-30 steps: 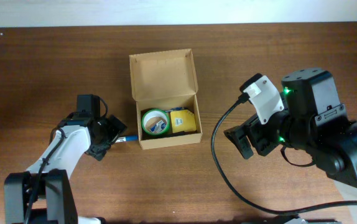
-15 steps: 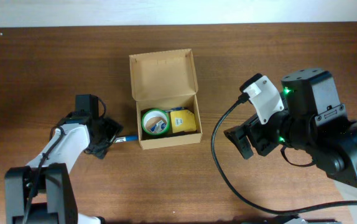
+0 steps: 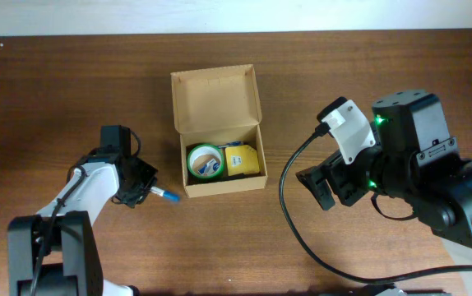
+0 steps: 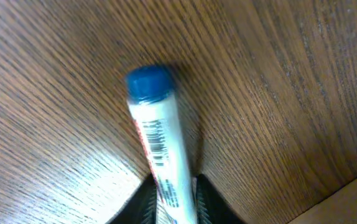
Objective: Pack container
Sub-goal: 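Lower the left gripper and grasp the white marker, then lift the marker and carry it over the box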
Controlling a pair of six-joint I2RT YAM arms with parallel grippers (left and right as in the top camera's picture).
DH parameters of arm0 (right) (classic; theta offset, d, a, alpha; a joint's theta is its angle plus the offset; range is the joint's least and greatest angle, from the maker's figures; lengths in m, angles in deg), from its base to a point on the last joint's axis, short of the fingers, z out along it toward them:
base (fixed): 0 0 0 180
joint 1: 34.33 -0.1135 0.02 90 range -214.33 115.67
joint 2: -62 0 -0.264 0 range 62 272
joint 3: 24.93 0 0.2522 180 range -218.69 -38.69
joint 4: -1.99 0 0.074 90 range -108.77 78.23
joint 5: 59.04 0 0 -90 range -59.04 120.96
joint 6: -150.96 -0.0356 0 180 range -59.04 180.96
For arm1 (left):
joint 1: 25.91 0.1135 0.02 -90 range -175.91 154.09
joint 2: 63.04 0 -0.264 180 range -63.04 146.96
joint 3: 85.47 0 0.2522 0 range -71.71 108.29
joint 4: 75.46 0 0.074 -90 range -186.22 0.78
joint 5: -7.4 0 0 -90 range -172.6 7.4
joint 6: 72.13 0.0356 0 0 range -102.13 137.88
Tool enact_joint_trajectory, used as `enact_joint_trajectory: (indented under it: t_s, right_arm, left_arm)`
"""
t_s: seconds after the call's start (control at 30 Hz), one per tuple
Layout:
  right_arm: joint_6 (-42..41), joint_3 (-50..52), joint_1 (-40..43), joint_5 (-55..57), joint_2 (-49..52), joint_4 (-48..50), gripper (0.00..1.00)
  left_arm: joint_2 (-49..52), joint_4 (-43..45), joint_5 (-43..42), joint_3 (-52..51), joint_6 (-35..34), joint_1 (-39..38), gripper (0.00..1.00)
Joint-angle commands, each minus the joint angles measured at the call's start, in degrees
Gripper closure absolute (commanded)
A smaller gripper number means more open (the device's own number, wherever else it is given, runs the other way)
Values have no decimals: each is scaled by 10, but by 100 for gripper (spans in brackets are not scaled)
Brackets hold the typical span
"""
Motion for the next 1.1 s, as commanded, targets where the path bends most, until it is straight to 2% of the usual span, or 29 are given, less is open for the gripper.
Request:
enact_joint_trajectory:
  t_s: [0.0,0.03,0.23,0.43,0.57,0.87,1.07]
  right_arm:
    - [6,-8,4,-7,0,0,1]
    - [6,-8,4,-7,0,0,1]
    - [6,-8,4,-7,0,0,1]
    - [6,-8,4,-7,0,0,1]
    - [6,-8,4,-7,0,0,1]
    - [6,-8,4,-7,0,0,1]
    - [6,-8,4,-7,0,0,1]
  left_arm:
    - [7,-3,-4,-6,1,2,93]
    - [7,-4,-4,-6,1,2,98]
    - [7,-12,-4,-5,1,2,98]
    - [2,-76,-4,26,7,2,98]
    - [-23,-105,-2,61,63,2,98]
    - [-145,-108,5,116,110,2,98]
    - [-224,-75,4,133,213,-26,98]
